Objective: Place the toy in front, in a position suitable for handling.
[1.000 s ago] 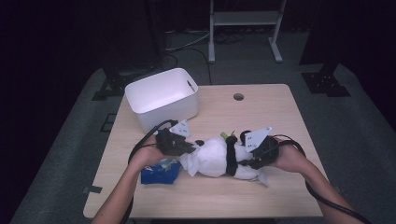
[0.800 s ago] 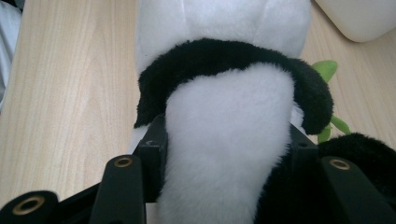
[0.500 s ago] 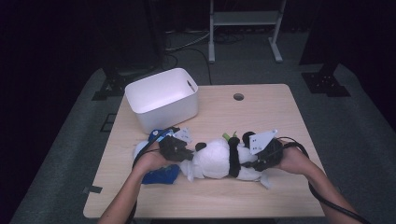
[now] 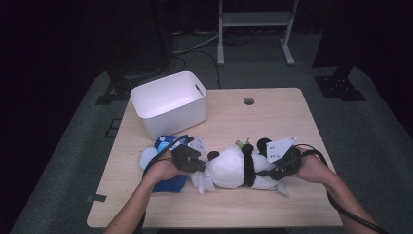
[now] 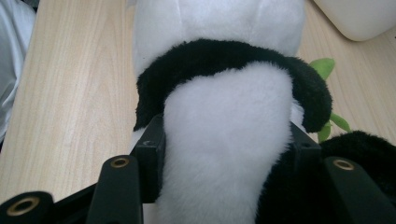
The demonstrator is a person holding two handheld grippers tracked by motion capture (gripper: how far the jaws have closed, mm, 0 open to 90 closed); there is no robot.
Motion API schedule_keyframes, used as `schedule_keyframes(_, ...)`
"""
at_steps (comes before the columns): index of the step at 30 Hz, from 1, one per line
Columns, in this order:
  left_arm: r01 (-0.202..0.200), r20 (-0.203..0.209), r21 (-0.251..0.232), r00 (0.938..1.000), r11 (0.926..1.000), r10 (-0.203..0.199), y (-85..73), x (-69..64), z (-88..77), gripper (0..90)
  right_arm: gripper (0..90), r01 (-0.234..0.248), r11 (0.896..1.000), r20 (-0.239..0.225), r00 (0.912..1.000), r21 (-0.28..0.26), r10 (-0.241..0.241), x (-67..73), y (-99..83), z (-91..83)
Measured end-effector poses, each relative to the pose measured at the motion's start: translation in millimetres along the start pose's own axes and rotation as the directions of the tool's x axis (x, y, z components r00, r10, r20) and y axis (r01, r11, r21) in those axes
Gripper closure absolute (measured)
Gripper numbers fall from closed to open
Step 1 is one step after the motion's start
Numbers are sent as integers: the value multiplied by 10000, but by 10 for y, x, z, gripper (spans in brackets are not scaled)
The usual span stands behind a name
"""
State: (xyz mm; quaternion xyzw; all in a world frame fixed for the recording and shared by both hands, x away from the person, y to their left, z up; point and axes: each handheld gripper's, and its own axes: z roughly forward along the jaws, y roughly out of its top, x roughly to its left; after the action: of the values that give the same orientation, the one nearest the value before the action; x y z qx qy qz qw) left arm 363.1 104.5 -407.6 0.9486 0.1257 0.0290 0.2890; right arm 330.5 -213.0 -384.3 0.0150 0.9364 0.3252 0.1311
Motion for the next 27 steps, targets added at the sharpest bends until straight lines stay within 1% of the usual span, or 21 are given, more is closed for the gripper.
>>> schedule_keyframes(2,-4,11,62,10000,10000,4,-6,-6,1,836,448,-13,10000,-3,10000,-11,13,0,-2,-1)
schedule_keyframes(3,60,-4,24,10000,10000,-60,-14,-13,-1,836,446,-12,10000,20,10000,-6,12,1,0,1)
schedule_keyframes(7,-55,-5,66,10000,10000,55,-13,-10,-26,836,444,-4,10000,6,10000,10,4,-5,3,3)
schedule_keyframes(8,9,32,-124,10000,9999,-8,-9,-14,-68,835,442,-80,10000,15,10000,18,80,-10,4,3)
schedule_keyframes(9,9,32,-124,10000,9999,-8,-9,-14,-68,835,441,-108,9999,1,9999,-4,108,-13,1,3)
schedule_keyframes(10,10,10,-211,10000,9998,-10,-3,-17,-102,835,441,-108,9999,1,9999,-4,108,-13,1,3)
schedule_keyframes(13,-50,32,-730,10000,9973,53,31,-3,-245,836,438,-265,9996,16,9996,-95,265,-35,-15,0)
schedule_keyframes(14,-94,-63,-814,9999,9966,89,58,1,-301,835,436,-322,9994,8,9995,-95,322,-45,-13,5)
schedule_keyframes(16,-97,-106,-789,9999,9968,89,76,2,-312,835,434,-251,9997,16,9997,-76,251,-46,0,15)
schedule_keyframes(19,-158,-111,-675,9998,9976,151,81,3,-288,836,433,-270,9996,9,9996,-18,270,-45,13,21)
schedule_keyframes(20,-172,-58,-643,9998,9978,169,80,2,-264,836,433,-246,9997,3,9997,-25,246,-47,14,22)
schedule_keyframes(21,-119,-20,-632,9999,9979,118,74,-4,-225,835,433,-227,9997,3,9997,-33,227,-47,14,23)
schedule_keyframes(22,-103,33,-513,9999,9986,105,59,-6,-163,836,432,-242,9997,11,9997,-40,242,-44,11,24)
schedule_keyframes(23,-103,33,-513,9999,9986,105,59,-6,-163,836,432,-242,9997,11,9997,-40,242,-44,11,24)
schedule_keyframes(24,-74,64,-403,10000,9992,76,44,-4,-119,836,432,-259,9997,3,9997,-44,259,-44,10,25)
schedule_keyframes(27,4,100,-298,10000,9996,-1,26,-5,-76,836,431,-261,9996,-5,9997,-71,261,-49,11,29)
